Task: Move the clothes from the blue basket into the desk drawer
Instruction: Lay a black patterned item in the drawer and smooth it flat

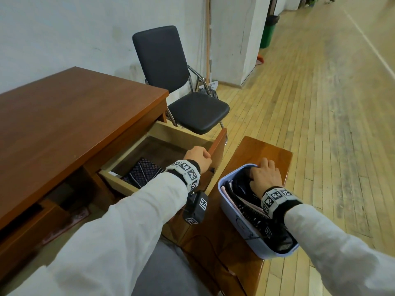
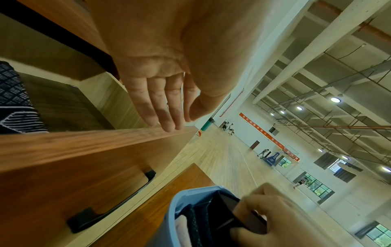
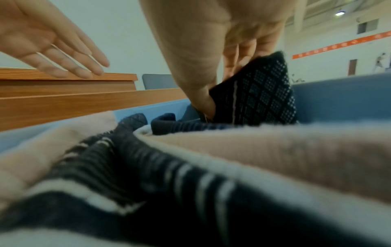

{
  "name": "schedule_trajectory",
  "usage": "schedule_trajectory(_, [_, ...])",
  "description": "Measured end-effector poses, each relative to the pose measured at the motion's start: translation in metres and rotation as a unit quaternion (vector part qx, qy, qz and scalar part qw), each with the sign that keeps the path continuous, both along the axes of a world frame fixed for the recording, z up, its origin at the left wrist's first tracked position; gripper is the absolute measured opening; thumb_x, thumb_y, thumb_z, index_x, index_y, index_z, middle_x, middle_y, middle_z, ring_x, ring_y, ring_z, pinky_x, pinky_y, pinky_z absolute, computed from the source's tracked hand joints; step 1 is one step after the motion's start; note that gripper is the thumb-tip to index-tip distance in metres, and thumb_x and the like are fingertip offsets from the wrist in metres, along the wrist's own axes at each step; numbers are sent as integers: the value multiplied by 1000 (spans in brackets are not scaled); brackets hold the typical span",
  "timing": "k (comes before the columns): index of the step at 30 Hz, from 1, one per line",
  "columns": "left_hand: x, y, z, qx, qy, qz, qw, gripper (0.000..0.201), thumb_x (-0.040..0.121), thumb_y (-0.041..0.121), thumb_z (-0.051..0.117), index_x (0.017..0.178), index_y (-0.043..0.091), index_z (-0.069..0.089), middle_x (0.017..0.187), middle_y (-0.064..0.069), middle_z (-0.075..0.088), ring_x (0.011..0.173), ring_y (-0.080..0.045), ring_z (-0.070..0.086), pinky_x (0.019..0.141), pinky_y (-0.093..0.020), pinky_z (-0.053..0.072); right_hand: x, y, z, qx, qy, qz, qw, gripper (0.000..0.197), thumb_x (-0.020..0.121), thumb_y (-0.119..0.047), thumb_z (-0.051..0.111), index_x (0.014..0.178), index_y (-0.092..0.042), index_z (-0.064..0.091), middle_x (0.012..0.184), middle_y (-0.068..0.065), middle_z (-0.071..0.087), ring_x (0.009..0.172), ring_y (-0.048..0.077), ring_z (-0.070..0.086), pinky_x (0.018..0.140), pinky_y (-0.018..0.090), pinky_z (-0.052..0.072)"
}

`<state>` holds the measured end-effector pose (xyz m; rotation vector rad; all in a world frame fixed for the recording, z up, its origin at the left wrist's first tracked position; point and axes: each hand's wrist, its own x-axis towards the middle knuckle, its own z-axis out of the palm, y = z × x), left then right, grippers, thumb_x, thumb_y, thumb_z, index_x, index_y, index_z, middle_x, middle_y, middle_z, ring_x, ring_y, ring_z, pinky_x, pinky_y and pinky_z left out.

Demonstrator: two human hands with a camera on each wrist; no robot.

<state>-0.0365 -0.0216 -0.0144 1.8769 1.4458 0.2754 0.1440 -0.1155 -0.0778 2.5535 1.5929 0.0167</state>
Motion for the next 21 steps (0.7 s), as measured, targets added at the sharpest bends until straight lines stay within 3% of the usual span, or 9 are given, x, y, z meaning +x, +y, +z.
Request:
schedule_trajectory(3, [-1,-1,0,-2,1,-5,1000,25,95,15,54,119,15,62,124,-7,63,116,-25,59,98,-36,49,-2,1,3,-11,49,-13,999,42,84,-25,61,122,-13,47,120,8,54,111,28,52,93,37,41])
schedule_trajectory(5, [-1,-2,2,-5,-1,-8,1000,26,95,14,54,119,15,62,124,-7,63,116,-25,59,98,-35,48,-3,2,8,-39,110,-55,992,40,86,-20,58,122,-12,42,108,6,63,100,27,61,89,38,44])
schedule_trajectory(8, [-1,-1,4,-11,-8,-19,1000,26,95,15,54,120,15,61,125,-7,62,117,-25,58,99,-36,48,-1,8,27,-50,153,-63,985,20,92,-21,51,107,-10,58,87,6,61,79,24,62,71,31,51])
schedule_trajectory(12, [-2,-2,5,-16,-18,-33,999,27,93,14,56,120,15,61,126,-7,61,119,-25,57,102,-38,48,6,18,67,-17,164,-23,986,22,90,-21,48,86,-6,64,73,5,60,66,22,60,50,24,43])
schedule_trajectory(16, [1,-5,3,-32,-29,-76,996,39,90,15,62,128,17,54,127,-5,60,119,-22,56,100,-34,46,0,18,98,66,107,0,992,31,91,-28,40,80,-9,63,77,5,62,68,22,58,49,23,34])
schedule_trajectory(18, [3,-6,1,-51,-40,-103,993,54,88,18,66,138,19,45,134,-4,56,124,-22,53,104,-36,45,-8,17,115,138,85,12,987,34,92,-27,38,74,-9,61,76,5,59,65,21,52,48,22,28])
schedule_trajectory(21, [6,-5,0,-70,-42,-125,989,76,86,21,69,149,21,27,147,-6,44,134,-25,44,109,-42,41,-21,18,139,235,95,25,967,35,89,-26,38,65,-9,56,67,5,55,62,23,51,49,24,28])
